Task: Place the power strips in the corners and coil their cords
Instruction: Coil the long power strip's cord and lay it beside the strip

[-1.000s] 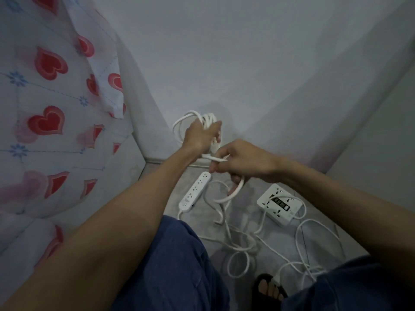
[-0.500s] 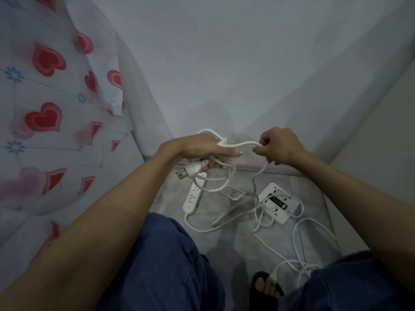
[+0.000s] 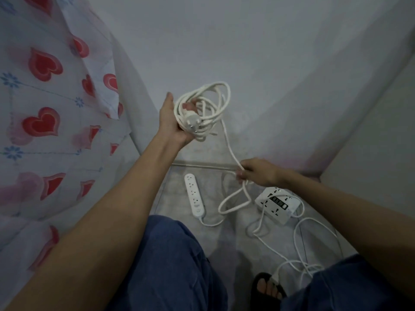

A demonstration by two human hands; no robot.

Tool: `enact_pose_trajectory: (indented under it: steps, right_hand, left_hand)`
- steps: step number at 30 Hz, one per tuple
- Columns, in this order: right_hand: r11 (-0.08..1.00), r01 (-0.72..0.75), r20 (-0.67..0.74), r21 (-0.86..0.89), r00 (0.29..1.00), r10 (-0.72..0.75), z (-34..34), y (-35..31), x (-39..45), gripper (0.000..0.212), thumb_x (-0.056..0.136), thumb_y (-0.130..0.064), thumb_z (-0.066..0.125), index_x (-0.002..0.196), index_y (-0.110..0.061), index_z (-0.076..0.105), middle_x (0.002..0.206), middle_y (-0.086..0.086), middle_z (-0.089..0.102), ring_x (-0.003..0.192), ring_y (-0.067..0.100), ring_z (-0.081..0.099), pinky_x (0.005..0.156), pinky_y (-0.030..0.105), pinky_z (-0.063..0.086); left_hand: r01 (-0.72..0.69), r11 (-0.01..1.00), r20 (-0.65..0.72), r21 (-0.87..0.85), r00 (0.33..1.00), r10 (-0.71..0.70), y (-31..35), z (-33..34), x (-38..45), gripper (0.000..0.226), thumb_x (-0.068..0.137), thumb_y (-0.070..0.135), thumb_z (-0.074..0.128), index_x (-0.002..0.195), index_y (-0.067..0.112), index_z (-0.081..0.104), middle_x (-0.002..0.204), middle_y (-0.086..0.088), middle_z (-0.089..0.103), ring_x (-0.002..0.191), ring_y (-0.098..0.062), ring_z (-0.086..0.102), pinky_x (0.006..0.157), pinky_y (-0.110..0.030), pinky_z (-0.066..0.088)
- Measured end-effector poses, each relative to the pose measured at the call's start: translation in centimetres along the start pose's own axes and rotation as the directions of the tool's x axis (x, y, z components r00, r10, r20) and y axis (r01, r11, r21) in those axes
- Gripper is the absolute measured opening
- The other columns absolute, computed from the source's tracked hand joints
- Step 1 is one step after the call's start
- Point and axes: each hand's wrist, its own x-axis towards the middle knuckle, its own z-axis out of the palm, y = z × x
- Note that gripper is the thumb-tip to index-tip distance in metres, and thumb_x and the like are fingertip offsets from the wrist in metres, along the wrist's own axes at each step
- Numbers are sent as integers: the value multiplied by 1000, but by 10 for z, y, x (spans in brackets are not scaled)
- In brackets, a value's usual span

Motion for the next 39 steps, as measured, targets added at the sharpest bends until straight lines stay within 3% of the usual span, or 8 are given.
enact_pose_trajectory:
  steps: [4, 8, 14, 18, 21, 24, 32, 39]
  right_hand:
    - [998, 41, -48, -55, 998, -44, -8, -19, -2, 15, 95, -23, 49, 85, -22, 60, 82, 1, 65, 83, 23, 62, 72, 28, 43]
    - [971, 145, 101, -191, 987, -128, -12, -55, -18, 23, 90, -28, 54, 99, -14, 68, 97, 9, 69, 91, 26, 60, 82, 34, 49]
    - [967, 238, 110, -93, 968, -227, -21, -88, -33, 34, 93, -42, 46, 91, -14, 65, 78, 3, 69, 75, 20, 61, 67, 32, 47]
    - [945, 223, 45, 238, 970, -240, -33, -85, -34, 43, 97, -42, 37, 83, -9, 62, 59, 4, 67, 52, 18, 50, 57, 35, 43]
    - [824, 190, -39, 534, 979, -201, -44, -77, -30, 41, 93, -34, 46, 96, 3, 63, 49, -2, 47, 47, 15, 34, 49, 29, 27]
    - [705, 160, -57, 691, 984, -168, -50, -66, -26, 52, 80, -42, 64, 103, 5, 64, 52, -6, 39, 51, 12, 27, 49, 27, 19]
    - [328, 53, -70, 943, 997, 40, -57, -33, -15, 55, 73, -54, 64, 110, -14, 59, 60, 1, 45, 48, 7, 27, 43, 17, 24]
    - [753, -63, -14, 655, 995, 96, -56, -6, -16, 29, 85, -23, 69, 90, 4, 63, 59, -1, 59, 45, 7, 33, 39, 16, 26]
  left_hand:
    - [-117, 990, -168, 77, 977, 128, -8, -15, 15, 76, 82, 78, 36, 86, 6, 59, 84, -11, 62, 89, -27, 60, 104, -49, 42]
    - [-150, 973, -403, 178, 890, 211, -18, -22, 30, 78, 84, 72, 47, 110, 0, 60, 112, -16, 65, 108, -27, 62, 106, -48, 41]
    - [-118, 881, -344, 458, 890, 299, -39, -29, 25, 46, 93, 48, 56, 67, 11, 46, 56, -2, 52, 45, -15, 54, 58, -30, 50]
    - [-157, 486, -77, 860, 901, 428, -44, -37, 10, 33, 92, 34, 63, 76, 8, 53, 58, -5, 57, 47, -13, 57, 55, -28, 48]
    - [-225, 181, 185, 957, 959, 214, -41, -41, -7, 19, 95, 22, 58, 78, 13, 54, 63, 4, 64, 61, -7, 63, 67, -30, 51]
    - [-234, -58, 236, 970, 972, 17, -39, -44, -10, 43, 84, 61, 48, 88, 21, 63, 85, -11, 69, 79, -26, 67, 77, -40, 53]
    - [-125, 137, 157, 983, 954, -257, -33, -29, -15, 70, 86, 69, 49, 72, 1, 57, 68, -18, 52, 65, -28, 52, 70, -40, 46]
    - [-92, -463, 135, 881, 989, 60, -25, -48, -14, 52, 73, 61, 71, 64, 12, 56, 54, 0, 64, 56, -12, 63, 59, -25, 42]
